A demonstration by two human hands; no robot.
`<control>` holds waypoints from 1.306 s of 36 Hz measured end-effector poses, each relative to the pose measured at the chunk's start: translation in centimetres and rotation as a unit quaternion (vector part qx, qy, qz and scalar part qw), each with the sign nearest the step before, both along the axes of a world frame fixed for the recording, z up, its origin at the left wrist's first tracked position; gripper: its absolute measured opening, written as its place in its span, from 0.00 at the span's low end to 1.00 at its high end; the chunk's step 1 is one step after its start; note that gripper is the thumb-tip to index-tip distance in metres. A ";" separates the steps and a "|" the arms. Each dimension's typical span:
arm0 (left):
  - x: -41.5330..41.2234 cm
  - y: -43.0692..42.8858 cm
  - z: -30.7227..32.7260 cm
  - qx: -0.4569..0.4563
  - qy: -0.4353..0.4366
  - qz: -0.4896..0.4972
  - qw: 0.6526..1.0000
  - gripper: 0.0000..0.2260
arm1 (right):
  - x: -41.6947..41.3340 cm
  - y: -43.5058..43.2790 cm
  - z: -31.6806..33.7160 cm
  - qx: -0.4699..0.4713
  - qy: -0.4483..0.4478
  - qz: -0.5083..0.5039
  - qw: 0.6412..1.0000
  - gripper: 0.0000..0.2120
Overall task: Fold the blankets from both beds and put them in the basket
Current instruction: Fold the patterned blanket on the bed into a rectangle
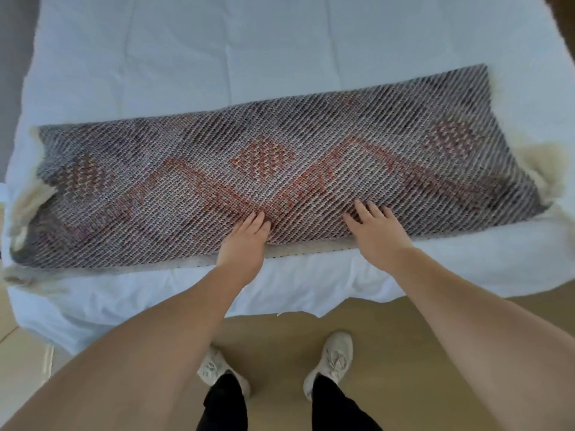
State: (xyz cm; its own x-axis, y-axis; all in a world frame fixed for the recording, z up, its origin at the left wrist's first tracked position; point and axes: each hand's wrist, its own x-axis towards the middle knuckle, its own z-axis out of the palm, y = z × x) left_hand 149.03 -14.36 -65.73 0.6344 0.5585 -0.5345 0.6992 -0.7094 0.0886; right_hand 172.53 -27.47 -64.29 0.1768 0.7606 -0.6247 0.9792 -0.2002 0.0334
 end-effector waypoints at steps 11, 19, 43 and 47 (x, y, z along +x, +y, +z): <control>1.0 -3.4 0.8 -0.037 0.015 0.026 0.999 0.26 | 3.1 -1.1 0.6 -0.061 0.077 0.044 0.994 0.28; 12.4 -4.0 -0.1 -0.046 -0.050 -0.016 0.998 0.26 | 9.7 0.2 -0.2 -0.045 0.026 -0.015 0.999 0.31; 48.2 -18.7 -1.5 -0.070 -0.036 0.144 0.986 0.37 | 43.6 -5.9 -3.2 0.011 0.041 0.041 0.998 0.40; 51.5 -19.8 -1.3 -0.080 0.004 0.219 0.972 0.42 | 46.0 -2.7 -2.5 0.043 0.078 0.055 0.994 0.34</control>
State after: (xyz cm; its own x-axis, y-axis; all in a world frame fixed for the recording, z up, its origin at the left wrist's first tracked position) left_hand 200.54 -34.17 -67.06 0.3498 0.6838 -0.6404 0.9323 -0.3212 0.1664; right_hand 218.52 -30.13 -66.77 -0.0049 0.8216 -0.5701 0.9871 -0.0871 -0.1340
